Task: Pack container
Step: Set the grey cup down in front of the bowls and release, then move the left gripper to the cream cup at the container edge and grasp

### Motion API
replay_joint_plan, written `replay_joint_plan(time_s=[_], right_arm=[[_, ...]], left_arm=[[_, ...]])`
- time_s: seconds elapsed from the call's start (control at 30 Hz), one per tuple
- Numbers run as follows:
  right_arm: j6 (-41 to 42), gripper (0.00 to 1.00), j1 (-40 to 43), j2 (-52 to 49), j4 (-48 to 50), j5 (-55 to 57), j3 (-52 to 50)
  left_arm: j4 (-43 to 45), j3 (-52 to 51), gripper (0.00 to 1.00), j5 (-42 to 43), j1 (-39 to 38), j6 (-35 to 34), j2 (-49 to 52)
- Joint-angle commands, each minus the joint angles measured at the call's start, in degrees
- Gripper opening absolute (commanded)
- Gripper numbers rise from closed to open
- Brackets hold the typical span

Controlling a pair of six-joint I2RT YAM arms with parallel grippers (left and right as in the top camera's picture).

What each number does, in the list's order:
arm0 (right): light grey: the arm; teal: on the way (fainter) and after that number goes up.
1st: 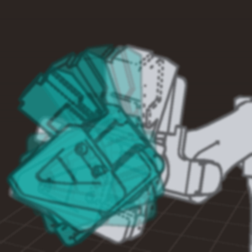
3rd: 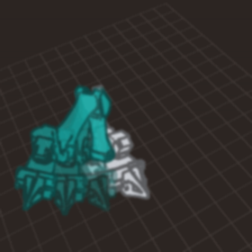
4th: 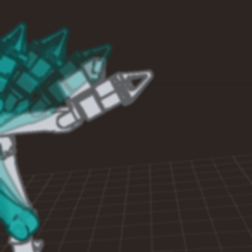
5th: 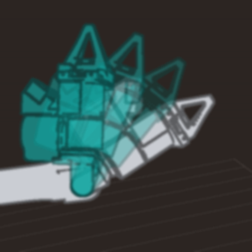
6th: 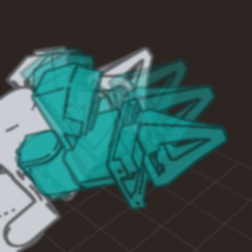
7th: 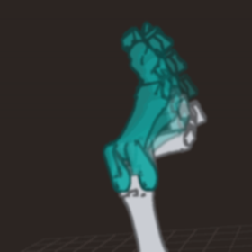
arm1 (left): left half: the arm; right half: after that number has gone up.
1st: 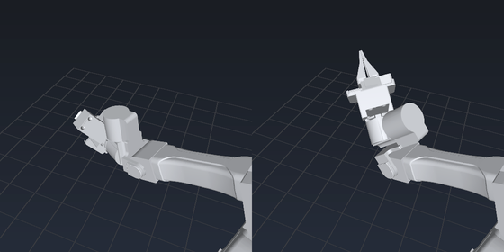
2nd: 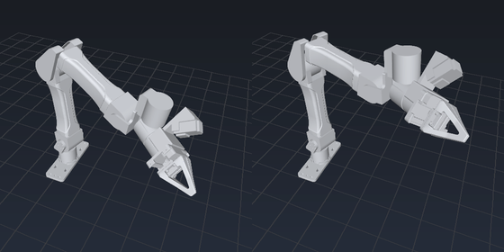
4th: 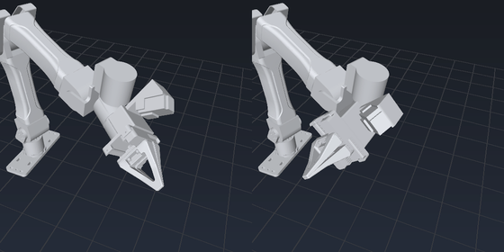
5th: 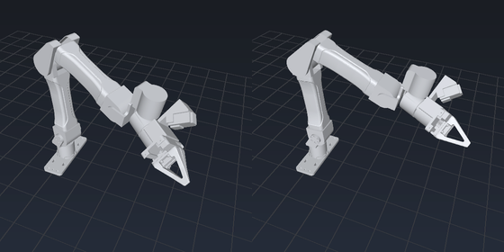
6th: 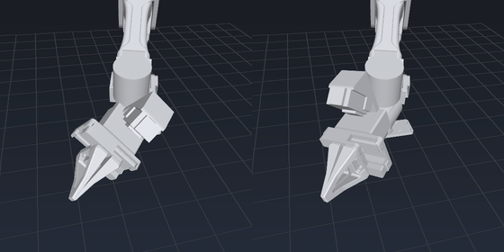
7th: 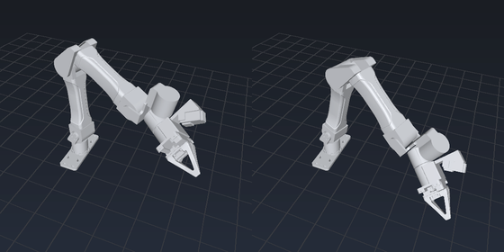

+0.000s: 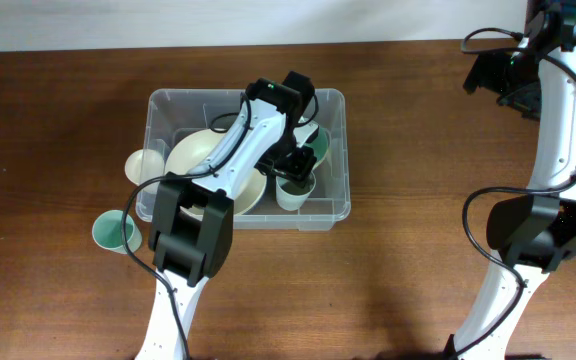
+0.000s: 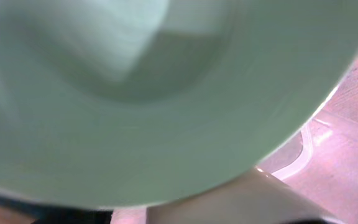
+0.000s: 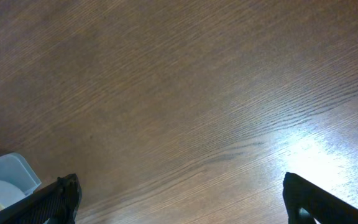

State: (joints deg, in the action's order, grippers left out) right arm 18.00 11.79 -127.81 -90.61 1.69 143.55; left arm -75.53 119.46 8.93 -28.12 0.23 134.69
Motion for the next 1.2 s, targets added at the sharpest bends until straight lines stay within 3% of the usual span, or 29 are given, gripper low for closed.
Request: replay_joint_plan(time_s=[0.0, 0.3, 0.6, 0.77, 0.8, 0.83, 0.9, 0.97, 1.03, 1.17], right_arm=[[0.4, 0.99, -0.1, -0.5, 0.0, 0.9, -0.2], [0.4, 0.99, -0.1, -0.5, 0.0, 0.9, -0.2], [0.4, 0.99, -0.1, -0.5, 0.0, 0.9, -0.2], [0.4, 1.0, -0.1, -0.5, 0.0, 0.9, -0.2], [0.4, 0.99, -0.1, -0.5, 0.0, 0.9, -0.2], [0.4, 0.99, -0.1, -0.5, 0.0, 0.9, -0.2], [0.4, 0.99, -0.1, -0.5, 0.0, 0.9, -0.2], [0.4, 0.99, -0.1, -0.5, 0.0, 0.9, -0.2], [0.4, 0.99, -0.1, -0.5, 0.0, 0.9, -0.2], [0.4, 0.99, -0.1, -0.5, 0.0, 0.9, -0.2]], left_arm=[[-0.6, 5.3, 0.67, -1.5, 0.5, 0.5, 0.5], [-5.3, 14.6, 0.68, -8.0, 0.7, 0.5, 0.5], [-8.2, 20.1, 0.68, -8.3, 1.6, 0.5, 0.5], [-12.7, 28.0, 0.68, -8.7, 1.9, -0.2, 0.4], [-13.3, 30.0, 0.68, -11.3, 2.2, -3.8, 0.4], [-14.5, 33.0, 0.69, -17.9, 3.0, -12.6, 0.3], [-17.5, 36.6, 0.7, -26.4, 4.5, -24.1, 0.2], [-20.8, 39.0, 0.76, -29.8, 6.9, -31.9, 0.2], [-21.2, 39.6, 0.97, -27.6, 10.1, -33.4, 0.0], [-21.2, 39.2, 0.98, -21.1, 17.5, -37.0, 0.0]])
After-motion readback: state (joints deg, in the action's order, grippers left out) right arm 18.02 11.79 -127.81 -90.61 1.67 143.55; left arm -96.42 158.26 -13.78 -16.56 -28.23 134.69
